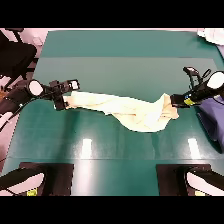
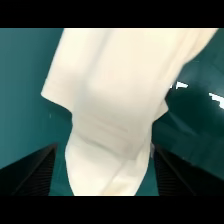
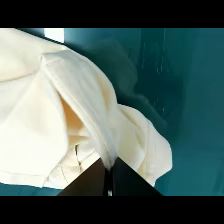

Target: Fold the shirts.

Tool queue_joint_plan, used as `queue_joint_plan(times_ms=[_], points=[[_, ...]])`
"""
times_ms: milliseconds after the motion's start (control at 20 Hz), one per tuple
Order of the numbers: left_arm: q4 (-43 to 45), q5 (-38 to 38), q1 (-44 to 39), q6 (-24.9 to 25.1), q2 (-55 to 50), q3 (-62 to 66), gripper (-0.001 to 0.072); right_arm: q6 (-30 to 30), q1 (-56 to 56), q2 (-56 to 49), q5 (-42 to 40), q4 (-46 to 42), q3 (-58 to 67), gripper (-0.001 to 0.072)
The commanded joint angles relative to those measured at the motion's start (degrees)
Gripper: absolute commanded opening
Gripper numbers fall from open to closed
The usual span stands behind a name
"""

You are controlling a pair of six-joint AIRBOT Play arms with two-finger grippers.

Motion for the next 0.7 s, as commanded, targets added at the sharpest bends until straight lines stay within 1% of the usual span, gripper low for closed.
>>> queue_joint_plan(times_ms=[0,50,100,200,350,400,500,550,650], points=[[-1.3,-0.1,0.0,9.3,-0.2,-2.7,0.0717,-0.1,-1.3,-0.2,0.0,0.0,0.0,0.0022],[-2.1,1.0,0.0,10.9,-0.2,-3.9,0.0717,-0.1,-1.7,-0.2,-0.2,0.0,0.0,0.0021],[-2.4,3.8,0.0,11.6,-0.2,-5.5,0.0717,-0.1,-2.1,-0.2,-0.4,0.1,0.0,0.0021],[-2.4,11.2,0.0,11.6,-0.3,-7.8,0.0714,-0.1,-2.1,-0.2,-0.7,0.0,0.0,0.0021],[-2.4,18.9,0.0,11.6,-0.3,-8.3,0.0712,-0.1,-1.9,-0.2,-1.0,0.5,0.0,0.0021],[-2.4,20.9,0.0,11.6,-0.3,-8.3,0.0711,-0.1,-1.9,-0.2,-1.0,0.5,0.0,0.0021],[-2.4,21.9,0.0,11.6,-0.3,-8.3,0.0699,-0.1,-2.0,-0.2,-1.0,0.5,0.0,0.0021],[-3.0,21.7,0.0,11.6,-0.3,-8.3,0.0558,-0.1,-2.0,-0.2,-1.0,0.5,0.0,0.0021],[-4.4,21.6,0.0,11.6,-0.3,-8.3,0.0469,-0.1,-2.0,-0.2,-1.0,0.5,0.0,0.0022]])
